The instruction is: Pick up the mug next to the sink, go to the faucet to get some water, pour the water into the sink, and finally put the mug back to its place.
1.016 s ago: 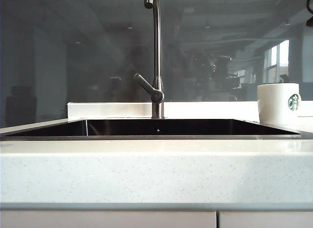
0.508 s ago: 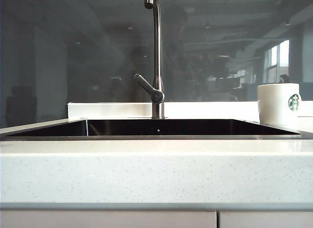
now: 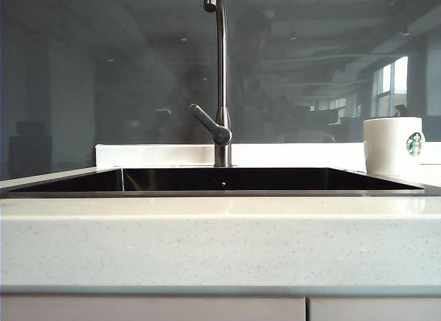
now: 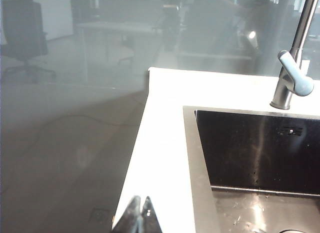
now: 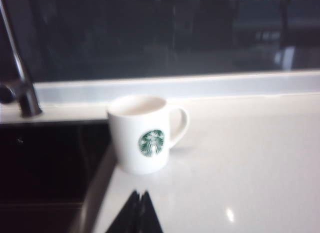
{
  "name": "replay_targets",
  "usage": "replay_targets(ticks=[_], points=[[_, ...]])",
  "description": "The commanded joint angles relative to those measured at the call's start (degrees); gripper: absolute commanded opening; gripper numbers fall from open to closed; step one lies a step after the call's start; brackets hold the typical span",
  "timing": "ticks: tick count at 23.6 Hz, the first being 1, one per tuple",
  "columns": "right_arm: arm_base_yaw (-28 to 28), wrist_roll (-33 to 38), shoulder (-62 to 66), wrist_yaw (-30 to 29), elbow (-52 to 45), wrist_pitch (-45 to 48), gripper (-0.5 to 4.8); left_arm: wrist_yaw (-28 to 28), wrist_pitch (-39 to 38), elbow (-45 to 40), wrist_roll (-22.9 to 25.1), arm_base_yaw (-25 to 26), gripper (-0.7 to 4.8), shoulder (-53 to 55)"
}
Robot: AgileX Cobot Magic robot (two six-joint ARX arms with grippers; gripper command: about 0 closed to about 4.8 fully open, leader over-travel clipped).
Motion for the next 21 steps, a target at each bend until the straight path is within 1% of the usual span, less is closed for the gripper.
replay_targets(ticks=[1,3,7,10,13,14,19,21], points=[[1.79,1.25,-8.04,0.48,-0.11,-5.44,-0.09,0.17,0.31,0.22,0.02,0.11,-0.03,0.02],[2.12,1.22,-12.74,1.44,-0.15,-8.94,-0.09,0.17,0.33,0.22,0.02,0.11,-0.03,0.02],[2.12,1.16,-20.06,1.55,-0.15,-15.10,-0.09,0.15,0.33,0.22,0.02,0.11,-0.03,0.02],[3.45,1.18,-20.22,1.88,-0.15,-17.81,-0.09,0.15,0.35,0.22,0.02,0.11,-0.03,0.02],[6.71,0.96,-20.22,6.82,-0.15,-21.03,-0.09,0.15,0.31,0.22,0.02,0.11,-0.03,0.02],[7.34,0.59,-20.22,7.02,-0.15,-21.22,-0.09,0.17,0.33,0.22,0.02,0.11,-0.03,0.02],[7.63,0.52,-20.22,4.66,-0.15,-21.27,-0.08,0.15,0.33,0.22,0.02,0.11,-0.03,0.02],[7.54,-0.74,-20.22,3.74,-0.15,-22.03,-0.08,0.15,0.31,0.22,0.02,0.11,-0.03,0.02]])
